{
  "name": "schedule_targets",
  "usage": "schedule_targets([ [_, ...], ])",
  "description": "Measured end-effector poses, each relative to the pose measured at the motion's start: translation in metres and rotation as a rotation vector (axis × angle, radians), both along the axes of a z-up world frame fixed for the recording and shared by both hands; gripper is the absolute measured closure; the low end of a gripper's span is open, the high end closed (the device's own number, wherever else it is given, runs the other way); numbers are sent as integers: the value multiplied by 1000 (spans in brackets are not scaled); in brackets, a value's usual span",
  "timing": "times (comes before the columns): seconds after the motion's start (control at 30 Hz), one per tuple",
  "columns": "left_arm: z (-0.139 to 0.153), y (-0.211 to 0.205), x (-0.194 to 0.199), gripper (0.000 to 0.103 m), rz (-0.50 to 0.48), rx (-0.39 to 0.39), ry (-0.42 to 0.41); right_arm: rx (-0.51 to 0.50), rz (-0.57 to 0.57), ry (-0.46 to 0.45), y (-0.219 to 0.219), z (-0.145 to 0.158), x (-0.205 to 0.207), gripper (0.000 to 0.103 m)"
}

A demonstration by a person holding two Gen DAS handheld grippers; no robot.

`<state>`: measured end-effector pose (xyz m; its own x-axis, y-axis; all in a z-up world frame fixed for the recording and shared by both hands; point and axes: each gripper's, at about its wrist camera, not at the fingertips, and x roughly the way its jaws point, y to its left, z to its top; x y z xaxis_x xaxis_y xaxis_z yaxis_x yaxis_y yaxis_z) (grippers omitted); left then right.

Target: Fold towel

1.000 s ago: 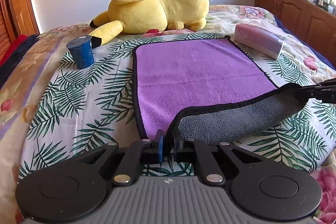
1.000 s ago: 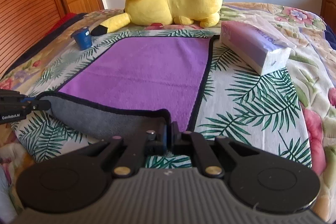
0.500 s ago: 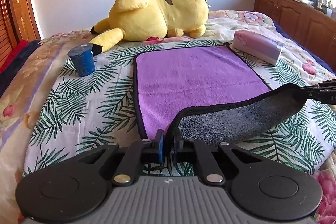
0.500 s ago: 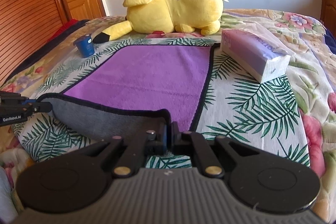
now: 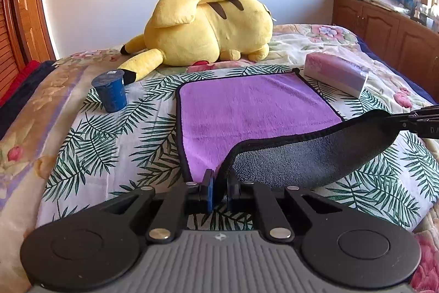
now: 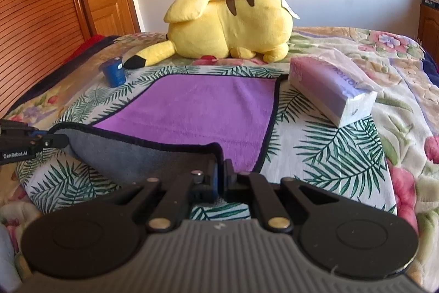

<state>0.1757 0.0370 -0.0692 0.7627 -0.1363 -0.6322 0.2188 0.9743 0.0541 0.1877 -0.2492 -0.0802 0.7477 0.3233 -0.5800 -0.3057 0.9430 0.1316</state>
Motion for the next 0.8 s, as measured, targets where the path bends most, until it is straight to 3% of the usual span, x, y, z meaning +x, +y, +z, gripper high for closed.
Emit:
schedule_targets([
  [0.8, 16, -7, 8, 94, 3, 35, -49, -7, 6, -61, 1, 12, 9, 98],
])
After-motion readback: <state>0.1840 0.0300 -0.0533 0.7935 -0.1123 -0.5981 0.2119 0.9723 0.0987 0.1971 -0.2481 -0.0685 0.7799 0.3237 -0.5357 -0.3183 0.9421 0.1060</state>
